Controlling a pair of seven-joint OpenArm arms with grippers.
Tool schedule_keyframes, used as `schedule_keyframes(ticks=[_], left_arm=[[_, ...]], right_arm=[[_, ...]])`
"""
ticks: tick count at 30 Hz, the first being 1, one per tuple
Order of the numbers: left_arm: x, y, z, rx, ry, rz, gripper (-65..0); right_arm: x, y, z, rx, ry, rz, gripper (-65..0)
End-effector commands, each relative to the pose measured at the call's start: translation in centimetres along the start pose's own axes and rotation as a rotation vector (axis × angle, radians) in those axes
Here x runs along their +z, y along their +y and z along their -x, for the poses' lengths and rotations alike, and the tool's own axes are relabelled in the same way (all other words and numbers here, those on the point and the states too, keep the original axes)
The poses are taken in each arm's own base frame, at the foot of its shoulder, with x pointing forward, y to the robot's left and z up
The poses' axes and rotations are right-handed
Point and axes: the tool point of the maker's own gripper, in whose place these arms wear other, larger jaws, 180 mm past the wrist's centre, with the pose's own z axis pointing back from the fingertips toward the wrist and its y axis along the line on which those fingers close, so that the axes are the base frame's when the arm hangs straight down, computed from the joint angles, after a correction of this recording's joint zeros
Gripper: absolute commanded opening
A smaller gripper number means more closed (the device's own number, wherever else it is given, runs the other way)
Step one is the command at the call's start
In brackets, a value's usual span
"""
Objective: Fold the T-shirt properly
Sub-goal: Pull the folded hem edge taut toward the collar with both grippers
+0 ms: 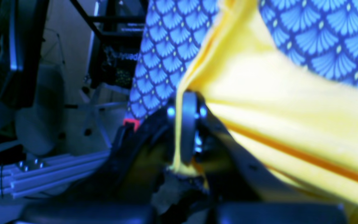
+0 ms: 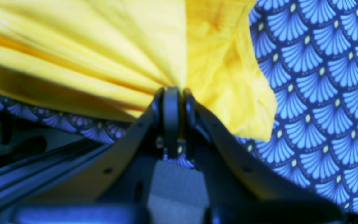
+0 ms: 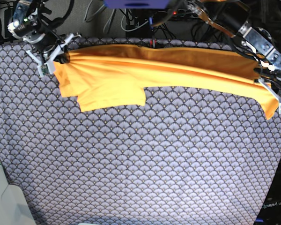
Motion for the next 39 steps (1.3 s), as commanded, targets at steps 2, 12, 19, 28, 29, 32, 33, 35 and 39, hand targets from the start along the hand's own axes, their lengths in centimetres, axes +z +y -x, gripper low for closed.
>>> schedule_keyframes(ticks=[2,12,19,28,29,32,33,35,39], left_arm=[[0.1,2.3,-2.6,0.015,-0.069,-0.068,-65.0],[-1.5,0.6,-8.9,-0.032,-0.172,-0.009,-65.0],[-1.5,-0.5,-8.8,-0.053,-0.170,0.015,-65.0],[-2.5,-0.8,-5.1,-0.110,-0.114,0.045,-65.0],[-2.9,-1.4,-4.9,-0.108,-0.123,0.066,-65.0],[-3.7,-2.3,-3.9,-0.077,-0.141,0.102,-65.0],[-3.9,-2.3,-3.3,-0.060,-0.140,0.106,-65.0],[-4.2,-2.4,-2.7,-0.039,-0.148,0.116,-65.0],[-4.7,-3.6,-0.7,-0.034,-0.118,0.155,-65.0]], right_arm=[[0.4,-0.5,-0.4,0.012,-0.014,0.019,-65.0],[0.3,-0.5,-0.5,0.013,-0.011,0.020,-65.0],[0.3,-0.5,-0.5,0.013,-0.012,0.020,-65.0],[0.3,-0.6,-0.6,0.014,-0.013,0.020,-65.0],[0.3,-0.6,-0.6,0.014,-0.013,0.020,-65.0],[0.3,-0.6,-0.6,0.014,-0.013,0.020,-65.0],[0.3,-0.6,-0.6,0.014,-0.013,0.020,-65.0],[0.3,-0.6,-0.6,0.014,-0.013,0.020,-65.0],[0.3,-0.6,-0.6,0.014,-0.013,0.020,-65.0]])
